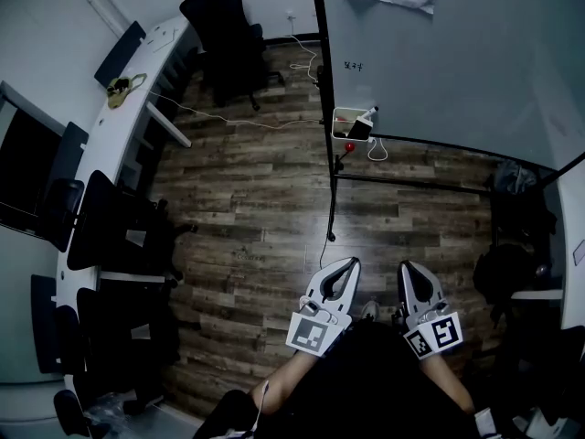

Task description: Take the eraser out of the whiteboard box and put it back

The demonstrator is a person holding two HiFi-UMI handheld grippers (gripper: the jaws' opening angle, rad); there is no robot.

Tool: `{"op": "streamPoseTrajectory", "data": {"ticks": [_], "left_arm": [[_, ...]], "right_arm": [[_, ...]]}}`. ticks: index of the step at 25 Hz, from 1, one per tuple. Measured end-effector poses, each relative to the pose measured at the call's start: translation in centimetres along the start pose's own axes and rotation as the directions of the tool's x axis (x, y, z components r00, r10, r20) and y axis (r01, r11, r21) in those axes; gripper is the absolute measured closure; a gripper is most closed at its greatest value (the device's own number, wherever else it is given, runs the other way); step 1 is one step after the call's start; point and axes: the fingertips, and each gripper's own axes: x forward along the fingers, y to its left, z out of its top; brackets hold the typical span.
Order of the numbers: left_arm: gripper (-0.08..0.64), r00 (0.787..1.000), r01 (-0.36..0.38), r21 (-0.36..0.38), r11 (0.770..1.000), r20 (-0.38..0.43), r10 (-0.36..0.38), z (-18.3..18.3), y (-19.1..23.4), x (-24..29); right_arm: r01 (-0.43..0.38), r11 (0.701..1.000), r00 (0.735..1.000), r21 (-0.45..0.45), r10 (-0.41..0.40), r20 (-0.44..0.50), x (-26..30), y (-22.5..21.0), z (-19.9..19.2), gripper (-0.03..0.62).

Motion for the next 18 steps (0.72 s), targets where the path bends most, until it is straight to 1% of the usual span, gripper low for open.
{"op": "streamPoseTrajectory", "data": {"ticks": [8, 11, 15, 18], "left_arm": [[0.554, 1.000, 0.004, -0.025, 1.000, -0.004, -0.004, -0.2, 3.6, -1.0], [0.554, 1.000, -0.006, -0.038, 0.999, -0.016, 0.006, -0.5, 5.2, -1.3], [0.554, 1.000, -0.021, -0.057, 0.998, -0.001, 0.021, -0.1, 6.9, -0.7], [0.554, 1.000, -0.013, -0.043, 0.999, -0.004, 0.012, 0.1, 7.5, 0.3]], "right_arm": [[0.027, 1.000, 1.000, -0.008, -0.027, -0.002, 2.4, 0.9, -1.1, 0.578], [0.042, 0.999, 0.999, -0.009, -0.042, 0.005, 3.3, 1.1, -1.2, 0.578], [0.051, 0.999, 0.999, -0.014, -0.051, 0.005, 4.5, 1.1, -1.0, 0.578], [0.040, 0.999, 0.999, -0.017, -0.040, 0.001, 5.7, 0.5, -0.9, 0.578]]}}
